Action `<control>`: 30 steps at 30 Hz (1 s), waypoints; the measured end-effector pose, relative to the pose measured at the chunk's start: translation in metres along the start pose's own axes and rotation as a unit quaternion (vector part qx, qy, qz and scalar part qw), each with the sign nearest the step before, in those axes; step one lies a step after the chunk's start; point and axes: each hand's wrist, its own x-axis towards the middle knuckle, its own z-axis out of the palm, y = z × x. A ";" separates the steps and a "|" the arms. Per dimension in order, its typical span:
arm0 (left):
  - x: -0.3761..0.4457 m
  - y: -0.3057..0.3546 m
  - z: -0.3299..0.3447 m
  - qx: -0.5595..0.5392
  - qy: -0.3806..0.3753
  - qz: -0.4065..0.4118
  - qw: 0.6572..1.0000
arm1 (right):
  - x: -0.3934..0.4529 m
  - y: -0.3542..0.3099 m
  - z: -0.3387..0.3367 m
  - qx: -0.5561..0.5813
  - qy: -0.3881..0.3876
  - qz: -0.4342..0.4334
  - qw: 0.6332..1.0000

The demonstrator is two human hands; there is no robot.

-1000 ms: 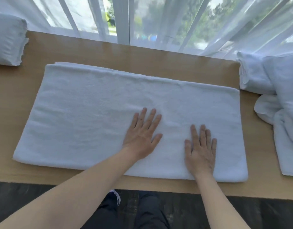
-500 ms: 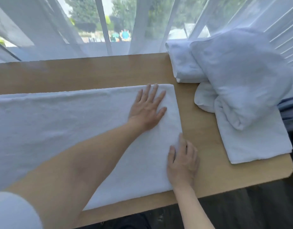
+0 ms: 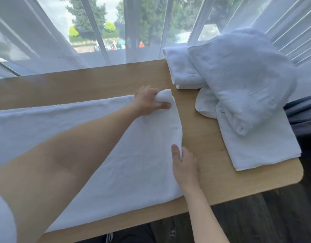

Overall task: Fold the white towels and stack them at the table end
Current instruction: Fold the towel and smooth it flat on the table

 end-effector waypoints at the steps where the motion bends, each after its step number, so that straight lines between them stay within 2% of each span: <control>1: -0.006 -0.002 -0.006 -0.046 -0.002 0.009 0.999 | -0.004 -0.004 0.000 0.039 -0.020 -0.011 0.999; 4: -0.033 -0.011 -0.023 -0.240 -0.014 0.021 0.970 | -0.015 -0.026 0.004 0.087 -0.109 -0.060 0.988; 7: -0.065 -0.029 -0.043 -0.422 -0.010 0.006 0.907 | -0.027 -0.056 0.018 0.083 -0.192 -0.112 0.972; 10: -0.102 -0.066 -0.069 -0.577 -0.055 -0.033 0.814 | -0.043 -0.090 0.039 0.059 -0.231 -0.166 0.957; 14: -0.163 -0.127 -0.107 -0.704 -0.080 -0.075 0.702 | -0.080 -0.138 0.087 0.005 -0.299 -0.214 0.930; 16: -0.194 -0.154 -0.133 -0.777 -0.142 -0.025 0.612 | -0.104 -0.158 0.114 -0.031 -0.337 -0.232 0.912; 17: -0.208 -0.168 -0.147 -0.787 -0.152 -0.011 0.598 | -0.115 -0.167 0.129 -0.051 -0.348 -0.244 0.904; 18: -0.221 -0.183 -0.160 -0.774 -0.130 -0.026 0.619 | -0.126 -0.176 0.143 -0.075 -0.353 -0.257 0.897; 20: -0.247 -0.212 -0.181 -0.693 -0.044 -0.085 0.714 | -0.148 -0.193 0.175 -0.128 -0.348 -0.279 0.886; 21: -0.258 -0.226 -0.190 -0.652 -0.017 -0.116 0.749 | -0.159 -0.200 0.192 -0.152 -0.344 -0.283 0.883; 23: -0.274 -0.254 -0.207 -0.584 0.032 -0.160 0.795 | -0.182 -0.217 0.229 -0.200 -0.333 -0.280 0.878; 26: -0.297 -0.292 -0.230 -0.536 0.097 -0.172 0.821 | -0.219 -0.240 0.286 -0.309 -0.299 -0.283 0.858; 30: -0.322 -0.336 -0.267 -0.545 0.115 -0.146 0.817 | -0.256 -0.279 0.353 -0.355 -0.281 -0.266 0.851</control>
